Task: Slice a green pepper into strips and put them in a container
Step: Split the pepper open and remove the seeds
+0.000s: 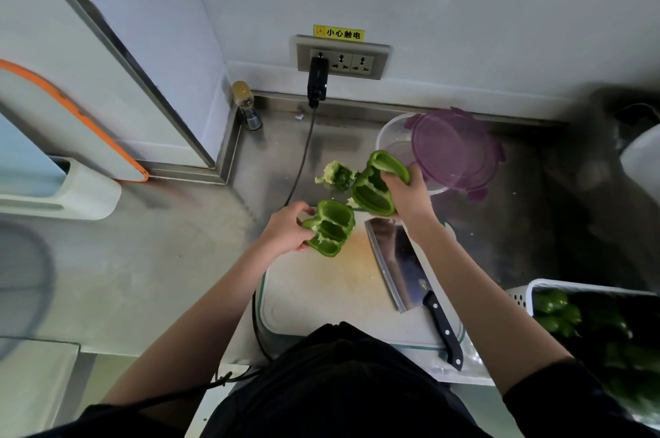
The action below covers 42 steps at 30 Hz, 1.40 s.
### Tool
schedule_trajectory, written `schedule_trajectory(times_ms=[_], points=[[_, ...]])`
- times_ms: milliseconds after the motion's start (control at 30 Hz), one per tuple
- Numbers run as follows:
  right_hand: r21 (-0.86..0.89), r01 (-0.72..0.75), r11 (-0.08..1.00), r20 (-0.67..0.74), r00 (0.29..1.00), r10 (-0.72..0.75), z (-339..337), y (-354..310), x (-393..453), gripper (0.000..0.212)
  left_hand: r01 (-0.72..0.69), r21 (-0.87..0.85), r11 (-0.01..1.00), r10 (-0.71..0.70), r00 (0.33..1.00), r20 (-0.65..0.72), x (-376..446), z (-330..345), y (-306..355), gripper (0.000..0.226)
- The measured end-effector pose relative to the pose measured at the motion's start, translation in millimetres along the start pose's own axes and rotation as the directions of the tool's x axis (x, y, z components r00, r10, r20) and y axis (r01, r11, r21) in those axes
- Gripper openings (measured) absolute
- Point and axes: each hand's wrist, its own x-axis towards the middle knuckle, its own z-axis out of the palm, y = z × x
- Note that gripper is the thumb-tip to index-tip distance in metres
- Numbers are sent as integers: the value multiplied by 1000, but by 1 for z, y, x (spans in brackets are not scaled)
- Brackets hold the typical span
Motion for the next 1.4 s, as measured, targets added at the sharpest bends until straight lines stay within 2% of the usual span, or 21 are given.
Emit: schedule_trajectory(times_ms=[100, 167, 233, 300, 333, 400, 467, 500, 567, 600, 667, 733, 800, 867, 933, 1033, 1133, 1200, 1333, 1400], points=[[23, 317, 948, -138, 940, -311, 6, -13, -5, 18, -8, 38, 999, 4, 995, 104, -3, -6, -1, 39], [-65, 432, 900, -118, 892, -436, 10, -12, -3, 29, -8, 106, 994, -17, 971, 237, -6, -10, -1, 38], [-153, 386, 910, -39, 917, -396, 15, -9, 2, 30, -75, 242, 967, -8, 946, 323, -7, -13, 0, 38], [-92, 320, 943, -56, 944, -326, 19, -5, 2, 23, -135, 308, 942, 47, 960, 277, -8, -16, 9, 48], [-21, 278, 960, -68, 958, -279, 22, -5, 0, 21, -146, 237, 960, 92, 970, 225, -11, -17, 17, 55], [165, 105, 981, -1, 994, -106, 28, -6, -6, 23, -117, -74, 990, 129, 975, 180, -13, -17, 39, 61], [283, -61, 957, 114, 993, 29, 32, -7, -7, 25, -14, -369, 929, 97, 973, 208, -13, -10, 59, 54], [249, -84, 965, 142, 989, 49, 33, -9, -9, 25, 49, -469, 882, 60, 975, 214, -12, -6, 66, 41], [-7, 63, 998, 118, 991, -62, 32, -11, -11, 26, 106, -559, 822, -7, 984, 176, -9, 0, 75, 19], [-167, 185, 969, 108, 980, -168, 29, -10, -11, 27, 112, -550, 828, -28, 987, 159, -8, 2, 77, 15], [-405, 372, 835, 145, 928, -343, 25, -8, -9, 32, 91, -429, 899, -46, 992, 113, -7, 2, 78, 16], [-494, 430, 755, 225, 903, -367, 21, -8, -6, 30, 71, -295, 953, -57, 997, 55, -5, -2, 76, 25], [-423, 375, 825, 250, 923, -291, 16, -12, -4, 22, 66, -251, 966, -56, 997, 47, -3, -5, 74, 34], [-273, 257, 927, 235, 952, -195, 12, -13, -4, 18, 67, -288, 955, -56, 997, 46, -4, -6, 72, 41], [-179, 180, 967, 189, 971, -145, 10, -12, -6, 19, 69, -347, 935, -67, 998, 17, -4, -6, 69, 45], [-125, 162, 979, 99, 984, -150, 12, -2, -14, 15, 47, -379, 924, -64, 997, -31, -7, -3, 63, 28], [-165, 137, 977, 121, 986, -118, 14, 20, -28, 11, 56, -182, 982, -62, 998, -27, -17, -3, 51, 17], [-228, 130, 965, 138, 985, -100, 16, 37, -35, 13, 73, -68, 995, -71, 997, 25, -25, -1, 42, 17], [-184, 101, 978, 99, 992, -84, 14, 52, -40, 20, 51, 22, 998, -52, 994, 92, -33, -1, 33, 39], [-158, 131, 979, -28, 990, -137, 6, 54, -41, 19, 28, 98, 995, -36, 996, 76, -33, -6, 30, 57]])
